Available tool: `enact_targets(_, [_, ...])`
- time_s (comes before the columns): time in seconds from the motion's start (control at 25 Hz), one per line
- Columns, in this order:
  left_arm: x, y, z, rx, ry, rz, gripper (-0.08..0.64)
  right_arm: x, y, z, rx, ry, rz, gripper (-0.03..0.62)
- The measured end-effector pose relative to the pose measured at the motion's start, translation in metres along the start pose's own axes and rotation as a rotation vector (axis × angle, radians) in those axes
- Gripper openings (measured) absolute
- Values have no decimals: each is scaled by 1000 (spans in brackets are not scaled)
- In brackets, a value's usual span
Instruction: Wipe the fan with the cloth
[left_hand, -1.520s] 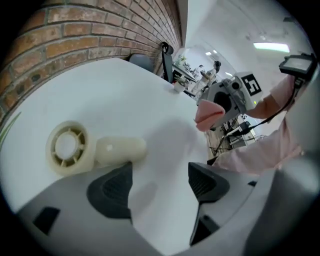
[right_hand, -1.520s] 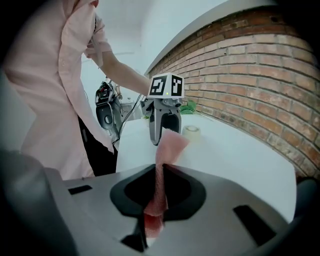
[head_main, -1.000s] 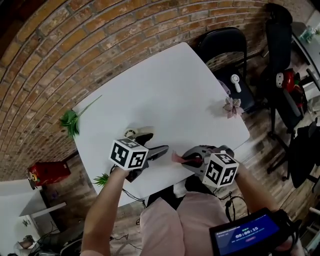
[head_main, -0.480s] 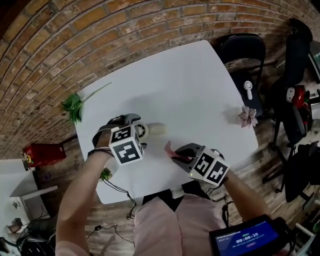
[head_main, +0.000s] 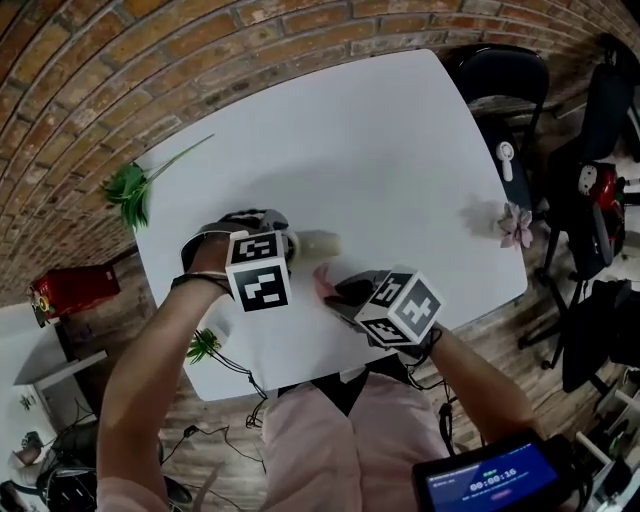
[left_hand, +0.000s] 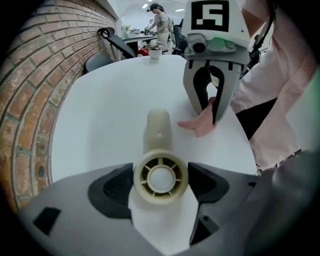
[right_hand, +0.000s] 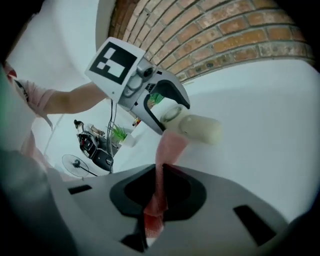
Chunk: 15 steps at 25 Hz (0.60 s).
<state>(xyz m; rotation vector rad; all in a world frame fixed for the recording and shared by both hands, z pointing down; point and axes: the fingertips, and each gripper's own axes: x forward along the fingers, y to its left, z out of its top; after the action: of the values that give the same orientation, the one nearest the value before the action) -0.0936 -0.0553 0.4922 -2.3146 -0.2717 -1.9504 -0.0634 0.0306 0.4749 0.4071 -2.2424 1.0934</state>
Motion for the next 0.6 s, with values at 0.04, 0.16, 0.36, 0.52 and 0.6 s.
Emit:
enact_targets(0.04, [0, 0, 1, 2, -1, 1, 350, 5, 0, 2, 34, -3, 8, 31])
enact_targets(0.16, [0, -1, 2, 4, -8, -5, 350, 18, -2, 7, 105, -4, 15, 31])
enact_targets(0.36, [0, -1, 2, 8, -24, -20, 351, 31, -13, 22, 207, -22, -14, 31])
enact_targets(0.52, [0, -2, 2, 12, -31, -24, 351, 32, -29, 32, 311, -60, -65, 31])
enact_targets(0.6, [0, -2, 2, 17, -28, -24, 351, 32, -34, 36, 358, -82, -88, 31])
